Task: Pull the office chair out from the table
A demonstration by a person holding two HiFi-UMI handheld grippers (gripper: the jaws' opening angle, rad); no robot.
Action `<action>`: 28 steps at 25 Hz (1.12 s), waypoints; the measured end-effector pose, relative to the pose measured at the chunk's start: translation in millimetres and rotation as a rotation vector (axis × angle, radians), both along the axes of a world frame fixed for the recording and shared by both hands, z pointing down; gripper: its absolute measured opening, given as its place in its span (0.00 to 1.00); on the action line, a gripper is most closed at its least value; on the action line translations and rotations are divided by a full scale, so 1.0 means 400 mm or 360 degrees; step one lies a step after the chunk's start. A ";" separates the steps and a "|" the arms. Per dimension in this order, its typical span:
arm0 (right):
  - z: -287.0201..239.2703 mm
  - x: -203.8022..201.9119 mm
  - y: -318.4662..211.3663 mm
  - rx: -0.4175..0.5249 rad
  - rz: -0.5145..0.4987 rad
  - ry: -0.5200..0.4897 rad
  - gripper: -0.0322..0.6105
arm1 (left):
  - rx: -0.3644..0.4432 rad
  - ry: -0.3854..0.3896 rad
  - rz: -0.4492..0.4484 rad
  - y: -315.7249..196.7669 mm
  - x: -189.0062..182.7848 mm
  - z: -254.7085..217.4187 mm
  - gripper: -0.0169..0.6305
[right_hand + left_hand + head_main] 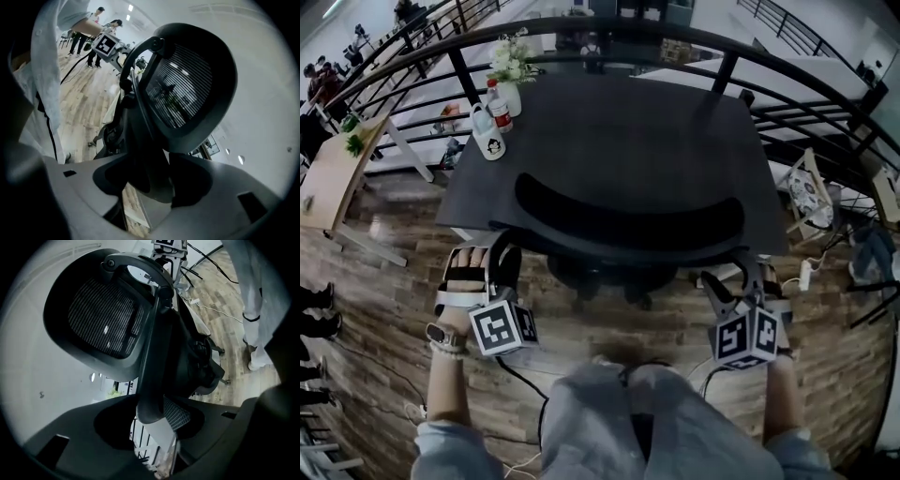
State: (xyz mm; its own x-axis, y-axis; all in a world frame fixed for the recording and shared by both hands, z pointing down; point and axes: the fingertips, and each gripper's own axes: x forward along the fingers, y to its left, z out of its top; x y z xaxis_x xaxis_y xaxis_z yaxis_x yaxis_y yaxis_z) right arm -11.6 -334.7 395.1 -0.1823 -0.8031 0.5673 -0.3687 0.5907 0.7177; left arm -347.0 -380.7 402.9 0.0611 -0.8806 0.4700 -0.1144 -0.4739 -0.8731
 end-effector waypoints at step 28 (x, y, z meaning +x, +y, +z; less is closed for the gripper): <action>0.005 0.017 -0.040 0.0124 -0.0012 0.0235 0.37 | 0.0265 -0.0139 0.0015 -0.056 0.012 -0.007 0.34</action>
State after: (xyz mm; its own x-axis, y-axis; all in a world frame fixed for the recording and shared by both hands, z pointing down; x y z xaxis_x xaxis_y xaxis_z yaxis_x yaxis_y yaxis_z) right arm -4.9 -350.7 396.9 -0.1079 -0.8445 0.5246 -0.2516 0.5337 0.8073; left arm -342.4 -402.9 400.1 0.0347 -0.9463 0.3215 -0.0309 -0.3226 -0.9460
